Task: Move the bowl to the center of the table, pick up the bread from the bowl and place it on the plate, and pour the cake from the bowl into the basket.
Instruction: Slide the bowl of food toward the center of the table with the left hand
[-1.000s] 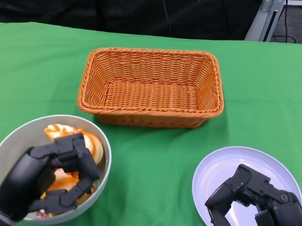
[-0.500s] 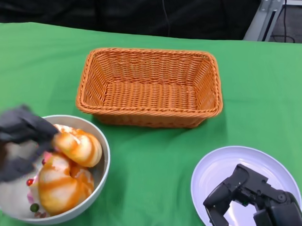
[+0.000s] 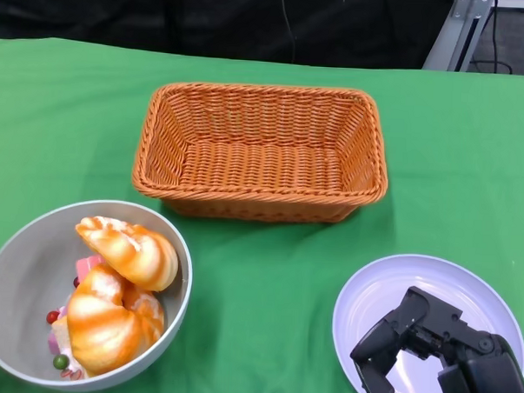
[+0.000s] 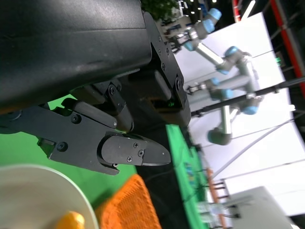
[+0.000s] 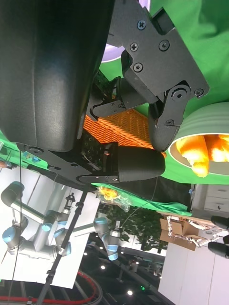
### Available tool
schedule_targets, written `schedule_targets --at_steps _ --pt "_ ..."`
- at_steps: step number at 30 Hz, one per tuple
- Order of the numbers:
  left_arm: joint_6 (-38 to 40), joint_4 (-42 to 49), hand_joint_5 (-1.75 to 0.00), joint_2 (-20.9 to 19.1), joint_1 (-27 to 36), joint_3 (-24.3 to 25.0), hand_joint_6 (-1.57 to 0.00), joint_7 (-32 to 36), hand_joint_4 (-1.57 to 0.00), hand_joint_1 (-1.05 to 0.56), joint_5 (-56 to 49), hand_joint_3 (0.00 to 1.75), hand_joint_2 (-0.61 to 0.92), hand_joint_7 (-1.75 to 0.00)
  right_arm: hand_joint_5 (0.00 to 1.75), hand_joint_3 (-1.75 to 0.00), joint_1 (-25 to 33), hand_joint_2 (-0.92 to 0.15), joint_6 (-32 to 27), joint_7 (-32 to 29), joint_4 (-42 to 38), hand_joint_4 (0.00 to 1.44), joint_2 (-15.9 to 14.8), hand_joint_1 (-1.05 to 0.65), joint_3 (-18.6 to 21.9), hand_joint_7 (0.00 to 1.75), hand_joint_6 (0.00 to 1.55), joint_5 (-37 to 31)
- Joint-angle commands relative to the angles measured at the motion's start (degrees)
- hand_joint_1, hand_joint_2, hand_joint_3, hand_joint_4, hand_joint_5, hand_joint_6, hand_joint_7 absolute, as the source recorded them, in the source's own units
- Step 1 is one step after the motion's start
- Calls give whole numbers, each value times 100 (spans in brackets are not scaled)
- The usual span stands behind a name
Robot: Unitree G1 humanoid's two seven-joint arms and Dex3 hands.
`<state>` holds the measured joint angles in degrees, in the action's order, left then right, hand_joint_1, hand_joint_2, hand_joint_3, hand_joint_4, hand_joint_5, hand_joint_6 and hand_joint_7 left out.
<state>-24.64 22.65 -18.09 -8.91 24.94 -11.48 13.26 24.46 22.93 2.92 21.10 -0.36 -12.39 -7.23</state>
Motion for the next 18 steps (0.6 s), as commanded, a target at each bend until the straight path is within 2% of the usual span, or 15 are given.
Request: schedule_targets --at_steps 1,4,7,12,18 --pt "197 239 -2 -269 -31 -107 -54 -131 -55 -60 -106 39 92 0 158 -89 30 -56 37 -27 23 81 -24 -26 -9 134 76 51" --pt "425 263 -1 -357 7 -209 -52 -163 -52 -61 -211 41 92 0 158 -89 18 -55 37 -10 19 82 -25 -26 -18 134 77 78" --pt "1154 184 0 -466 87 -369 -29 -272 -30 -69 -211 48 92 0 158 -90 1 -54 49 4 11 82 -28 -24 -32 133 77 89" --pt "2320 -109 0 -427 127 -384 -13 -308 -11 -69 76 60 92 0 156 -96 -8 -51 63 -36 -15 83 -3 -25 -32 132 78 42" --pt "3711 -790 0 -444 256 -483 -4 -84 -5 -69 78 66 92 0 156 -98 -25 -50 63 -30 -15 83 -12 -25 -27 130 79 35"
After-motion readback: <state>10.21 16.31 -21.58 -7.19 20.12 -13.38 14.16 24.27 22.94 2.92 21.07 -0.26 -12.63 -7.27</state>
